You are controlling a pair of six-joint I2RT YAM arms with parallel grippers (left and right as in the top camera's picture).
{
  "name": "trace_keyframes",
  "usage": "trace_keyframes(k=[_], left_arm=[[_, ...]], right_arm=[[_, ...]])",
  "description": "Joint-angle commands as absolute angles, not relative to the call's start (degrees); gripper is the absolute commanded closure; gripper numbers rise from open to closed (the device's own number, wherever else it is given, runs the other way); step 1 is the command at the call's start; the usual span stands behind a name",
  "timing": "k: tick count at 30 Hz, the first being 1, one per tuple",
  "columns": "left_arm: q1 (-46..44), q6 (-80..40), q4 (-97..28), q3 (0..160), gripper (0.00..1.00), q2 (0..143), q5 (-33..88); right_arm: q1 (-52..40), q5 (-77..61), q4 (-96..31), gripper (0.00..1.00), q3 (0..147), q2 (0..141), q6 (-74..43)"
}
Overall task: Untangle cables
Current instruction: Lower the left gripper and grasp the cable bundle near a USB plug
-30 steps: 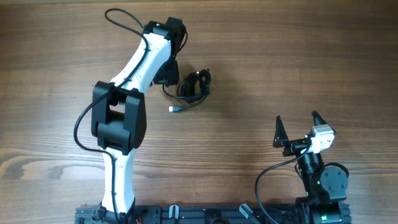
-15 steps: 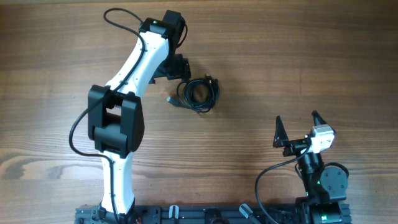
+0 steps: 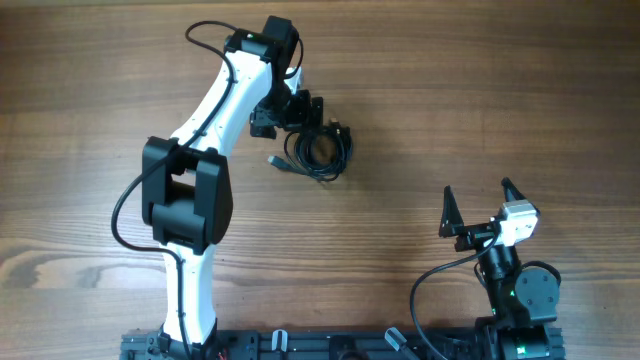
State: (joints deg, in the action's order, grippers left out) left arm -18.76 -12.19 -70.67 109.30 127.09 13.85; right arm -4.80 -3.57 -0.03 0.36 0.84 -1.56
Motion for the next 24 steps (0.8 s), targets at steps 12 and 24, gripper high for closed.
trace_keyframes(k=[12,24], left_arm=[[-23.44,-10.87,-64.71,101.03,0.03,125.58,15.46],[-20.18,-11.57,-63.4,102.02,0.07,113.4,16.05]], right_arm=[[-4.93,-3.05,0.86,0.0,0.3,0.25,0.4],[-4.93,-12.12,3.92,0.0,0.78,0.27,-5.08]])
